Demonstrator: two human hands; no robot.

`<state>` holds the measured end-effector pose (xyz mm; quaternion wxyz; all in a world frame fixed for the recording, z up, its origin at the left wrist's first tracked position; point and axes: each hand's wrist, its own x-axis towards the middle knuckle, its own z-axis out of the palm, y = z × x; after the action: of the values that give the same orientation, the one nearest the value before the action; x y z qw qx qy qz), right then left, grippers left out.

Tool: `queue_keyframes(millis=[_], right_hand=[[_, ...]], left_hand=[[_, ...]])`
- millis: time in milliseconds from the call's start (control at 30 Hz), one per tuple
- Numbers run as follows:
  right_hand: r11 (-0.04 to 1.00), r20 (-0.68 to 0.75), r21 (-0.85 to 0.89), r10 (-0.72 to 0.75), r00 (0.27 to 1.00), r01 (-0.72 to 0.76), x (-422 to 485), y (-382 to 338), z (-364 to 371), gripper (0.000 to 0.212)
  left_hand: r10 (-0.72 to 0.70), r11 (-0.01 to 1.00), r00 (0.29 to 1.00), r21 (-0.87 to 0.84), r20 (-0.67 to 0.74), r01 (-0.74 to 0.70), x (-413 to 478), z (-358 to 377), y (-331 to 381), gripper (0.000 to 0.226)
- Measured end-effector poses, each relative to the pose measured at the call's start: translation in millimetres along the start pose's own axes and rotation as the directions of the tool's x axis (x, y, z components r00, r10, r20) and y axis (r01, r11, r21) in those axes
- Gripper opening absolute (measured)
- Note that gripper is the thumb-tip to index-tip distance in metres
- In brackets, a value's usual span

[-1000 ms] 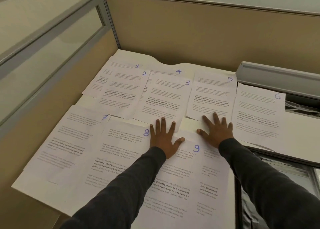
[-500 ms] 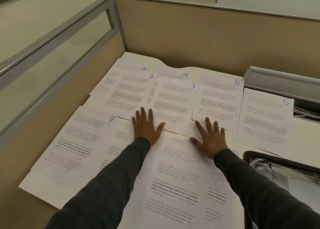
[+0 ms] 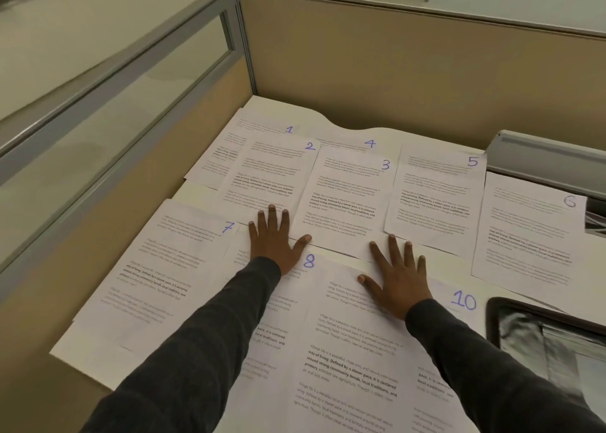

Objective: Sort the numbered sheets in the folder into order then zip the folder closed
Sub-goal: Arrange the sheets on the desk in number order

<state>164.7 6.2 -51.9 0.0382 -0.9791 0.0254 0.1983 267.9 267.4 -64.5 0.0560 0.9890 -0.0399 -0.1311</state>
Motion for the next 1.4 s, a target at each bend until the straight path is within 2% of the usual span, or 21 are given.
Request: queue_keyframes(millis=[167, 333, 500, 600, 700, 933, 1033, 1133, 1233, 1400], right_hand=[[0.997, -0.123, 0.023, 0.077, 0.989, -0.075, 1, -14, -5, 0.101], [0.998, -0.215, 0.046, 0.039, 0.976, -0.030, 8, -42, -9, 0.097], [0.987, -0.194, 0.067, -0.128, 0.973, 0.143, 27, -68, 2, 0.090], [0.983, -0.155, 0.076, -0.157, 0.975, 0.170, 34, -74, 12, 0.087], [0.983, -0.173, 0.081, -0.146, 0.974, 0.162, 32, -76, 21, 0.085], [0.984, -0.192, 0.102, -0.126, 0.973, 0.147, 30, -79, 21, 0.087], [0.982, -0.202, 0.114, -0.125, 0.971, 0.150, 30, -79, 20, 0.086], [0.982, -0.204, 0.106, -0.130, 0.970, 0.154, 29, -78, 20, 0.084], [0.983, -0.211, 0.097, -0.133, 0.968, 0.156, 29, -78, 20, 0.083], [0.983, -0.220, 0.087, -0.140, 0.966, 0.162, 30, -76, 23, 0.081]], left_hand=[[-0.012, 0.998, 0.998, -0.068, -0.069, 0.007, 14, -12, -15, 0.086], [-0.182, 0.978, 0.968, -0.130, -0.174, 0.161, 50, -42, -58, 0.079], [-0.405, 0.905, 0.897, -0.218, -0.177, 0.366, 89, -62, -110, 0.073], [-0.494, 0.856, 0.854, -0.266, -0.164, 0.444, 108, -68, -133, 0.069], [-0.542, 0.814, 0.832, -0.319, -0.120, 0.485, 123, -70, -147, 0.075], [-0.558, 0.814, 0.820, -0.272, -0.124, 0.513, 144, -71, -147, 0.072], [-0.552, 0.823, 0.831, -0.212, -0.078, 0.527, 152, -73, -146, 0.071], [-0.542, 0.835, 0.840, -0.136, -0.028, 0.534, 162, -72, -149, 0.053], [-0.547, 0.830, 0.837, -0.131, -0.004, 0.542, 164, -72, -149, 0.043], [-0.536, 0.837, 0.844, -0.147, -0.030, 0.527, 158, -80, -146, 0.048]])
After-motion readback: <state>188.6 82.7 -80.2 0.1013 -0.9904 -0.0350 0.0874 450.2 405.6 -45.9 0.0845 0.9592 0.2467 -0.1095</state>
